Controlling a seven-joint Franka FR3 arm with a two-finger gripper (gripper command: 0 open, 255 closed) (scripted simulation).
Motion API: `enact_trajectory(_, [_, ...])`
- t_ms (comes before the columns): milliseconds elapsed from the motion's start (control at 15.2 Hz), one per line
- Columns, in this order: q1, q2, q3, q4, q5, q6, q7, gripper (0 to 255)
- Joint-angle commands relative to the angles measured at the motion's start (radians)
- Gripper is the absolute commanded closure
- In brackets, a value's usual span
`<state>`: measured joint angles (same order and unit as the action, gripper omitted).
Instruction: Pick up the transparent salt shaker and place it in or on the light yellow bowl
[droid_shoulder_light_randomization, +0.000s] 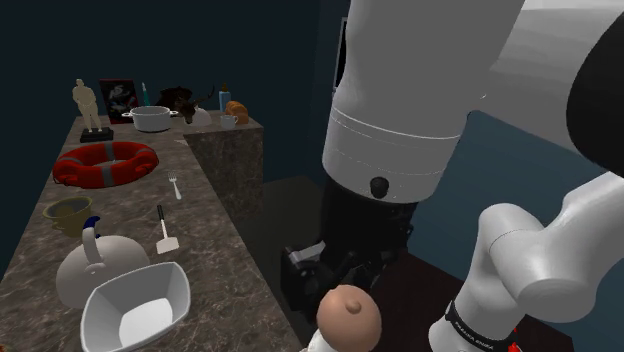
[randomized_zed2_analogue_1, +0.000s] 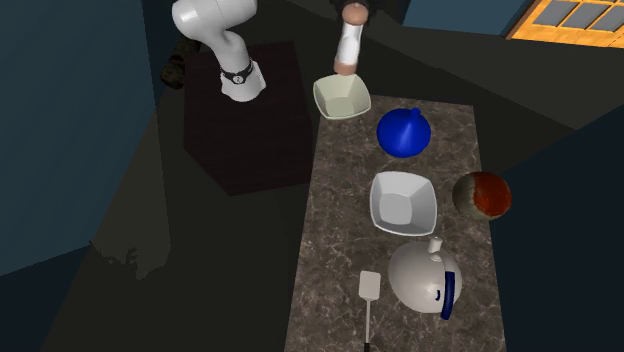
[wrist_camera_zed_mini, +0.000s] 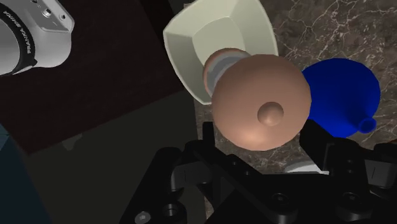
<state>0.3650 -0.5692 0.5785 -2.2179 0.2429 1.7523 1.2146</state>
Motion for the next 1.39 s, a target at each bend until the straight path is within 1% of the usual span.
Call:
enact_trajectory(0, [0.005, -0.006, 0.006, -0.027, 0.007, 0.022, 0.003, 255])
enact_trajectory(660, [0.012, 0.005, 0.041, -0.151, 0.027, 0.157, 0.005, 255])
enact_trajectory(1320, [0.012, 0.043, 0.085, -0.256, 0.042, 0.3, 0.013, 255])
